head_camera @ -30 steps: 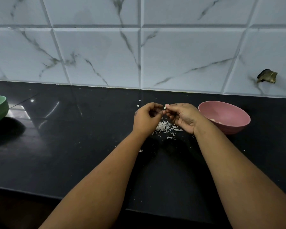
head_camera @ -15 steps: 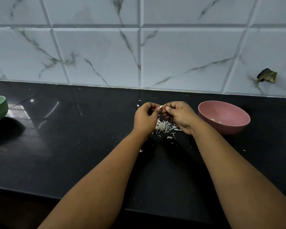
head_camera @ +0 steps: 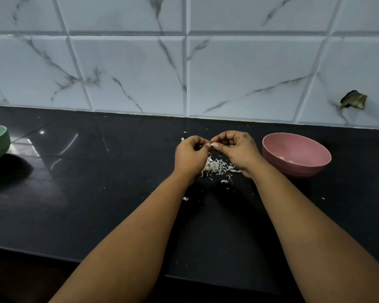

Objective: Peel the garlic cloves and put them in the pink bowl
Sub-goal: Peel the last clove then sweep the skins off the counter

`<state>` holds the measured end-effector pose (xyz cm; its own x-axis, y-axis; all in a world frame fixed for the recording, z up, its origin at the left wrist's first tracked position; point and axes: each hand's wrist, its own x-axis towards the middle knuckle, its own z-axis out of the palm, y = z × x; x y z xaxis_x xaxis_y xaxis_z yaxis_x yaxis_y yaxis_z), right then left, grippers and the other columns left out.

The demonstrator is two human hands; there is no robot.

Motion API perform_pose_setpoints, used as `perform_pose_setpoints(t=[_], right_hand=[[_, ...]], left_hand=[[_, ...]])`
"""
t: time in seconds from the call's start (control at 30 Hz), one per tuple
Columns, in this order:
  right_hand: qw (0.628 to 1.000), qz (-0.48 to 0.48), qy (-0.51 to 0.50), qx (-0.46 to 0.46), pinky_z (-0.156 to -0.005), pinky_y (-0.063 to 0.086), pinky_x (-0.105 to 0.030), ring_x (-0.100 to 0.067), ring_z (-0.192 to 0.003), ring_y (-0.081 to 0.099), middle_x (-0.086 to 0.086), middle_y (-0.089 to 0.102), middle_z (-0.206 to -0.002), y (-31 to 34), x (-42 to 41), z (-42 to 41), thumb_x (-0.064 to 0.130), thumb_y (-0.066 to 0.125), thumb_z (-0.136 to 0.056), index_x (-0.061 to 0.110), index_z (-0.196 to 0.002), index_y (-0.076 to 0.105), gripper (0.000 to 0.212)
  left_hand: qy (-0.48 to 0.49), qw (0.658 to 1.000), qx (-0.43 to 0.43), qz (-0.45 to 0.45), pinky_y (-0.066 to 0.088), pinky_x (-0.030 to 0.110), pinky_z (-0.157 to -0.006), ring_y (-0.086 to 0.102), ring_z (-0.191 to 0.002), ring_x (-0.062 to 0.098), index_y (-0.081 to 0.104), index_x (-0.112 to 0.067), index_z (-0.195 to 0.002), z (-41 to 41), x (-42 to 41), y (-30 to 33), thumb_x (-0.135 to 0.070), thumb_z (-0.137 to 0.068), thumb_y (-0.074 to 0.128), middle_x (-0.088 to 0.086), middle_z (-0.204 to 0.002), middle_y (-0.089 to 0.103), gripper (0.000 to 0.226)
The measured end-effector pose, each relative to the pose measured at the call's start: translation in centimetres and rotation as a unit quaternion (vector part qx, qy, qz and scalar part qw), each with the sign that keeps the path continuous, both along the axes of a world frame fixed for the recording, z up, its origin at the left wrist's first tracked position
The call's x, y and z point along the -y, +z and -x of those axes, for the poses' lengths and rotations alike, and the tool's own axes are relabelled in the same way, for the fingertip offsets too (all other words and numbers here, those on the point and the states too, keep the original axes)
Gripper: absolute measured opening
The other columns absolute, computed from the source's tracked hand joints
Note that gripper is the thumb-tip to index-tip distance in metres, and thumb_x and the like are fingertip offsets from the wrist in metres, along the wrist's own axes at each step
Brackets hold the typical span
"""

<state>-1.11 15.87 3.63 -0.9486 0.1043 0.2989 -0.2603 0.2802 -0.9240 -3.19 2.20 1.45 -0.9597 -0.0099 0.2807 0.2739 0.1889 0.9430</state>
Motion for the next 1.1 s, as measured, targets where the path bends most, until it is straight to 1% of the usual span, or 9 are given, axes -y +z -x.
perform_pose_setpoints(t=[0.17,0.3,0.4,0.53,0.6,0.67,0.73,0.87,1.1], right_hand=[[1.000,-0.011,-0.004,-0.001,-0.075,0.054,-0.018,-0.008,-0.077,0.067,-0.004,0.072,-0.082,-0.1,0.1,0.2,0.001,0.068,-0.086,0.017,-0.084,0.071,0.016],[1.000,-0.023,0.002,0.002,-0.071,0.051,-0.013,-0.002,-0.073,0.065,-0.001,0.070,-0.082,0.0,0.3,0.2,0.002,0.064,-0.089,0.016,-0.087,0.068,0.014],[1.000,-0.027,0.006,0.011,-0.077,0.053,-0.017,-0.008,-0.080,0.067,-0.004,0.071,-0.086,-0.1,0.3,0.2,0.003,0.064,-0.089,0.016,-0.088,0.069,0.014],[0.999,-0.047,-0.011,0.019,-0.084,0.057,-0.029,-0.021,-0.090,0.070,-0.007,0.073,-0.089,-0.5,0.3,0.3,0.002,0.069,-0.086,0.019,-0.085,0.070,0.017],[0.998,-0.057,-0.024,0.019,-0.084,0.058,-0.031,-0.023,-0.090,0.070,-0.007,0.073,-0.088,-0.7,0.4,0.3,0.003,0.070,-0.084,0.020,-0.083,0.070,0.017],[0.996,-0.078,-0.032,0.012,-0.081,0.059,-0.033,-0.023,-0.086,0.070,-0.007,0.073,-0.086,-0.8,0.4,0.3,0.003,0.071,-0.084,0.018,-0.084,0.070,0.015],[0.993,-0.110,-0.037,-0.003,-0.081,0.059,-0.035,-0.020,-0.082,0.069,-0.004,0.072,-0.084,-0.9,0.5,0.4,0.002,0.071,-0.083,0.015,-0.086,0.070,0.013],[0.989,-0.142,-0.033,-0.019,-0.083,0.058,-0.035,-0.016,-0.082,0.069,0.004,0.071,-0.083,-1.0,0.6,0.5,0.001,0.067,-0.084,0.014,-0.089,0.070,0.014],[0.989,-0.142,-0.029,-0.035,-0.079,0.058,-0.027,-0.007,-0.077,0.068,0.009,0.071,-0.080,-1.1,0.6,0.4,0.003,0.068,-0.085,0.016,-0.088,0.071,0.013]], left_hand=[[-0.016,0.999,0.024,-0.024,0.055,0.029,-0.069,0.063,-0.064,0.004,0.070,-0.013,-0.082,0.0,0.0,0.1,-0.012,-0.090,0.066,0.006,-0.078,0.072,0.009],[-0.031,0.997,0.050,-0.056,0.054,0.035,-0.072,0.062,-0.071,0.014,0.068,-0.017,-0.074,0.2,0.2,0.2,-0.011,-0.090,0.067,0.008,-0.076,0.070,0.017],[-0.048,0.992,0.075,-0.085,0.053,0.036,-0.075,0.061,-0.073,0.017,0.068,-0.016,-0.074,0.5,0.2,-0.1,-0.011,-0.091,0.067,0.004,-0.073,0.068,0.017],[-0.022,0.998,0.052,-0.009,0.057,0.040,-0.077,0.064,-0.071,0.017,0.067,-0.020,-0.075,0.5,0.3,-0.4,-0.014,-0.090,0.066,-0.001,-0.072,0.069,0.016],[-0.007,0.998,0.016,0.061,0.055,0.034,-0.073,0.066,-0.073,0.018,0.066,-0.018,-0.077,0.2,0.4,-0.2,-0.015,-0.089,0.064,-0.001,-0.073,0.069,0.013],[0.010,0.988,-0.036,0.151,0.043,0.026,-0.065,0.059,-0.066,0.009,0.063,-0.016,-0.078,0.0,0.5,0.0,-0.015,-0.089,0.061,-0.005,-0.069,0.064,0.011],[0.021,0.974,-0.071,0.213,0.033,0.023,-0.065,0.050,-0.061,0.006,0.058,-0.016,-0.078,-0.1,0.4,0.2,-0.013,-0.089,0.059,-0.011,-0.063,0.054,0.011],[0.020,0.969,-0.083,0.231,0.034,0.025,-0.069,0.050,-0.070,0.015,0.058,-0.014,-0.083,0.1,0.4,0.1,-0.011,-0.089,0.056,-0.012,-0.065,0.050,0.007],[0.015,0.974,-0.062,0.216,0.034,0.025,-0.062,0.047,-0.063,0.011,0.059,-0.011,-0.084,0.1,0.5,0.0,-0.011,-0.090,0.053,-0.006,-0.066,0.053,0.008]])
